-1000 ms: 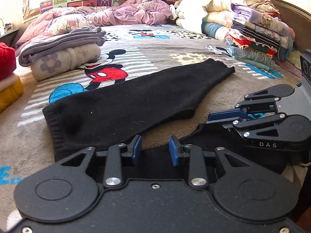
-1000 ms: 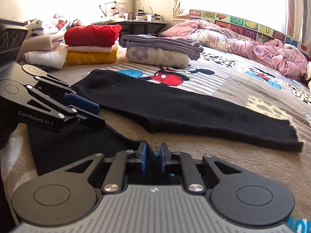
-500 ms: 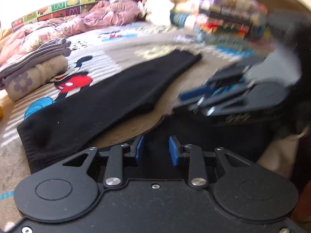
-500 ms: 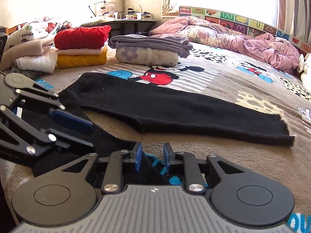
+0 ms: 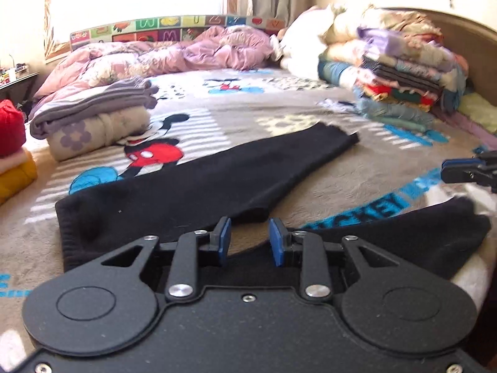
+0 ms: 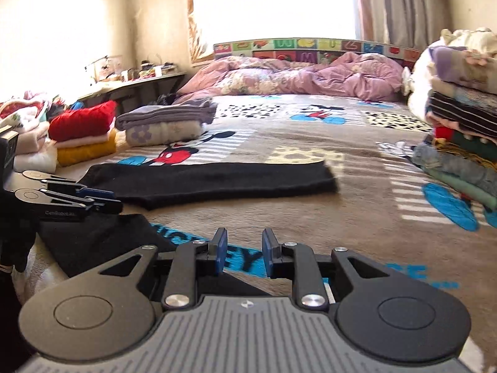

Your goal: Fold clothes

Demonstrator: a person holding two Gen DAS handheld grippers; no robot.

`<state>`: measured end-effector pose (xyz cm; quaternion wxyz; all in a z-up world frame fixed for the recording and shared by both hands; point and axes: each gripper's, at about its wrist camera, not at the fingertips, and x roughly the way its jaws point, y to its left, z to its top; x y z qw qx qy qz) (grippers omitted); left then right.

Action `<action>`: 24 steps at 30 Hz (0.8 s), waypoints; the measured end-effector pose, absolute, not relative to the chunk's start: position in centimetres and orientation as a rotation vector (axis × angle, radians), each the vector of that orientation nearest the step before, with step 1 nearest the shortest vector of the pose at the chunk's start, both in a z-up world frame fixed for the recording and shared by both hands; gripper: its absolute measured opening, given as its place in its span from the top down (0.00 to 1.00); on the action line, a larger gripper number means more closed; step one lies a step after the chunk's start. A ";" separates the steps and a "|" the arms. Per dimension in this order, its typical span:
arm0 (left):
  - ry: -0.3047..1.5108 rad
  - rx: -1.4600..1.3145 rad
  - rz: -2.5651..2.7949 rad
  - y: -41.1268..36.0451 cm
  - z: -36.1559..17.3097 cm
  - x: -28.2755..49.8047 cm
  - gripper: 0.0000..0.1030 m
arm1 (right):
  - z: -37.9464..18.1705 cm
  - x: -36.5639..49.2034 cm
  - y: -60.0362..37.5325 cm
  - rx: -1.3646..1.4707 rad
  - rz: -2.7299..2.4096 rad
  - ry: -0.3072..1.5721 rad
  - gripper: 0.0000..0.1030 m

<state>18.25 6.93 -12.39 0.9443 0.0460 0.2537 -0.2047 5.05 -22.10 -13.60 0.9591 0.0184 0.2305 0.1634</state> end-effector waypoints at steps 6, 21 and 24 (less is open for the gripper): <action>0.525 0.122 -0.524 2.8 -12.2 15.3 0.74 | -14.7 2.2 -22.6 -0.056 0.350 0.472 0.74; 0.587 0.202 -0.612 -4.6 -14.8 15.1 0.74 | -18.5 4.3 -23.1 -0.146 0.269 0.553 0.65; 0.572 0.197 -0.636 -4.7 -15.0 14.4 0.73 | -18.4 3.9 -23.6 -0.127 0.255 0.549 0.65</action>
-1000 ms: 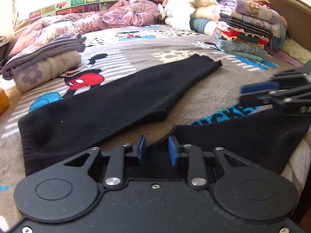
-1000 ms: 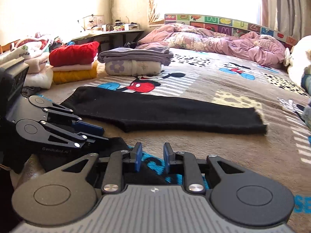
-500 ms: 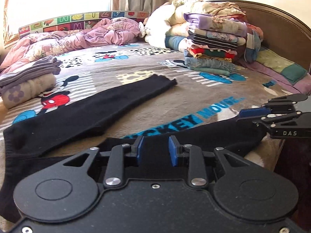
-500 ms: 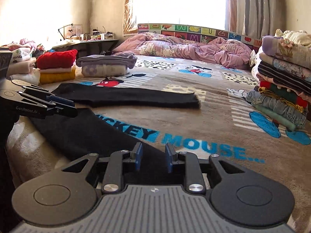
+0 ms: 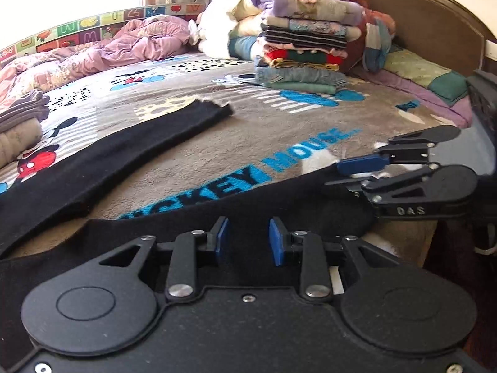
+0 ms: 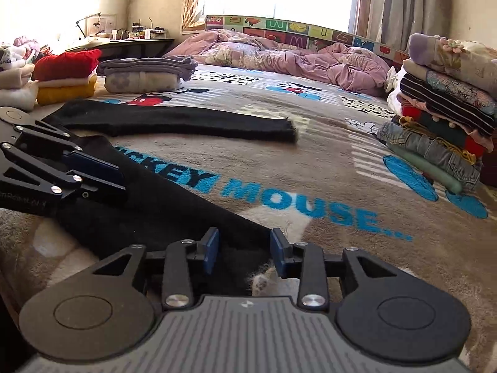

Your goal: Fold clothes

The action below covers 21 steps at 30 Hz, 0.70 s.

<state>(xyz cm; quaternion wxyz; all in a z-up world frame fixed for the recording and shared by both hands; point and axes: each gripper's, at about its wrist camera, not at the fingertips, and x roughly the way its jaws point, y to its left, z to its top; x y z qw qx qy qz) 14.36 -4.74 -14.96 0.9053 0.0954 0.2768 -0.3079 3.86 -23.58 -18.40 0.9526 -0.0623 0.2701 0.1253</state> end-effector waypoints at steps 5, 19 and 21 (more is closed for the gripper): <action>0.554 0.323 -0.638 -7.8 -16.3 13.4 0.73 | -16.8 2.8 -23.9 -0.077 0.253 0.466 0.65; 0.588 0.013 -0.381 -1.9 -15.2 18.0 0.72 | -18.9 3.0 -24.7 -0.057 0.258 0.574 0.52; 0.588 0.009 -0.296 0.3 -15.2 18.3 0.72 | -19.0 2.9 -24.5 -0.074 0.252 0.572 0.52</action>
